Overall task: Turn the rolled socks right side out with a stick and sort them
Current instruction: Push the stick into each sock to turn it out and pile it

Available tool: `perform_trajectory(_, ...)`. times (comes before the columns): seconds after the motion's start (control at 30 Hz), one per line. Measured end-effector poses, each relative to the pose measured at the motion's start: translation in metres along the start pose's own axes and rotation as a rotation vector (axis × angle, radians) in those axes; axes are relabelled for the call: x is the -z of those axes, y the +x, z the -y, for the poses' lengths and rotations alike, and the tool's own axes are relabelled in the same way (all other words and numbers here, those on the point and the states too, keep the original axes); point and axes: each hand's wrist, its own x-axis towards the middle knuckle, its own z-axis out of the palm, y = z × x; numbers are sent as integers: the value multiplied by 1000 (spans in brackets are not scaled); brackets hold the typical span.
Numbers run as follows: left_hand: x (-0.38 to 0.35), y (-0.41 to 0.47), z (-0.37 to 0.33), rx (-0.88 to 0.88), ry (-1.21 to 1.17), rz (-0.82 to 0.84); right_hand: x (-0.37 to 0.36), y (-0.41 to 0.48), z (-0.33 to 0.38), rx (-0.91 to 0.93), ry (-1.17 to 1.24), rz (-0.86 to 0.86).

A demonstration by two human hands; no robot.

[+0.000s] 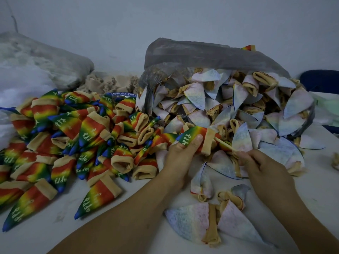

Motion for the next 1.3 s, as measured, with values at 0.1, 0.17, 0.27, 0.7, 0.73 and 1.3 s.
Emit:
perform_trajectory(0.1,0,-1,-2,33,-140,50,4,3,-3,25,-27,1)
perform_trajectory(0.17,0,-1,-3,31,-191,91,2,3,-2,9,-15,-7)
perform_trajectory(0.27,-1,-2,-2,9,-143,69,-4,1,2,-60,96,0)
perform_trajectory(0.7,5,-1,-18,63,-340,-56,18,4,-1,-24,11,62)
perform_trajectory(0.73,4,-2,-19,73,-340,-37,19,5,-1,-49,61,20)
perform_trajectory(1.3,-10,-22,-5,-194,435,332,-5,-1,20,205,255,75)
